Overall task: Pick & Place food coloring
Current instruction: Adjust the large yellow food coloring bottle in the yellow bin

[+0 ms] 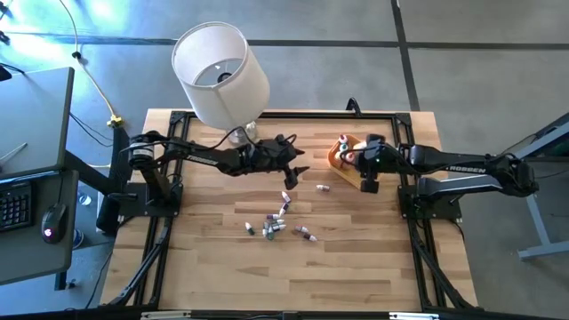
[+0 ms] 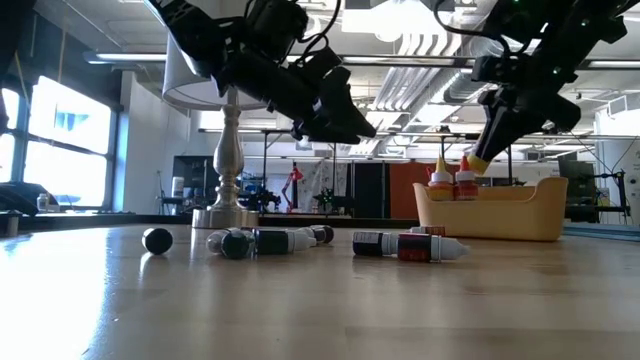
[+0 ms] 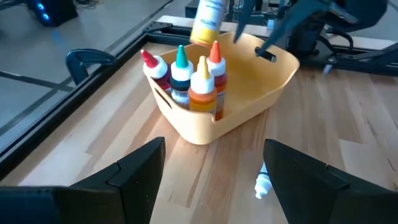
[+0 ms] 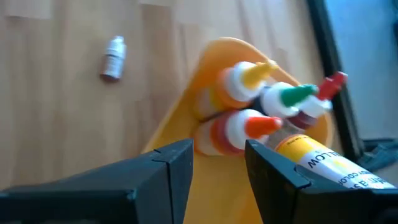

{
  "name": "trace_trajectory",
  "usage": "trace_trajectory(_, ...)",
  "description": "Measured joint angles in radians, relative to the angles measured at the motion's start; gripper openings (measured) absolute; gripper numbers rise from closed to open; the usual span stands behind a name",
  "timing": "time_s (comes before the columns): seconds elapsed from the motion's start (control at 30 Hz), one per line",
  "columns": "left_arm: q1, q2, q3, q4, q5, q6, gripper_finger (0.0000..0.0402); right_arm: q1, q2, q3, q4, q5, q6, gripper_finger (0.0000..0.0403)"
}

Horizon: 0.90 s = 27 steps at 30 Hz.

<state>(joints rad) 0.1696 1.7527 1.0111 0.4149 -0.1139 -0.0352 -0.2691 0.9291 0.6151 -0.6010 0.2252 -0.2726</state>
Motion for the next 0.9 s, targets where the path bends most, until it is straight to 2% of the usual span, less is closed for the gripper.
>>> trace_trajectory(0.17, 0.0, 0.0, 0.0, -0.006, 0.023, -0.022, 0.0269, -0.001, 0.006, 0.0, -0.001, -0.015, 0.002, 0.0138)
trace_trajectory(0.33, 0.0, 0.0, 0.0, -0.007, 0.034, -0.023, 0.0269, -0.002, 0.007, -0.001, 0.009, 0.103, 0.024, 0.0138)
trace_trajectory(0.47, 0.0, 0.0, 0.0, -0.007, 0.034, -0.023, 0.0269, -0.021, 0.02, -0.002, -0.002, -0.006, -0.003, 0.0138)
trace_trajectory(0.63, 0.0, 0.0, 0.0, -0.007, 0.035, -0.023, 0.0269, -0.037, 0.072, -0.003, -0.003, 0.038, 0.01, 0.0138)
trace_trajectory(0.77, 0.0, 0.0, 0.0, -0.031, 0.06, -0.008, 0.0269, -0.076, 0.154, -0.003, -0.027, -0.159, -0.038, 0.0137)
trace_trajectory(0.9, 0.0, 0.0, -0.001, -0.031, 0.073, 0.027, 0.0269, -0.088, 0.243, 0.002, -0.03, -0.206, -0.071, 0.0137)
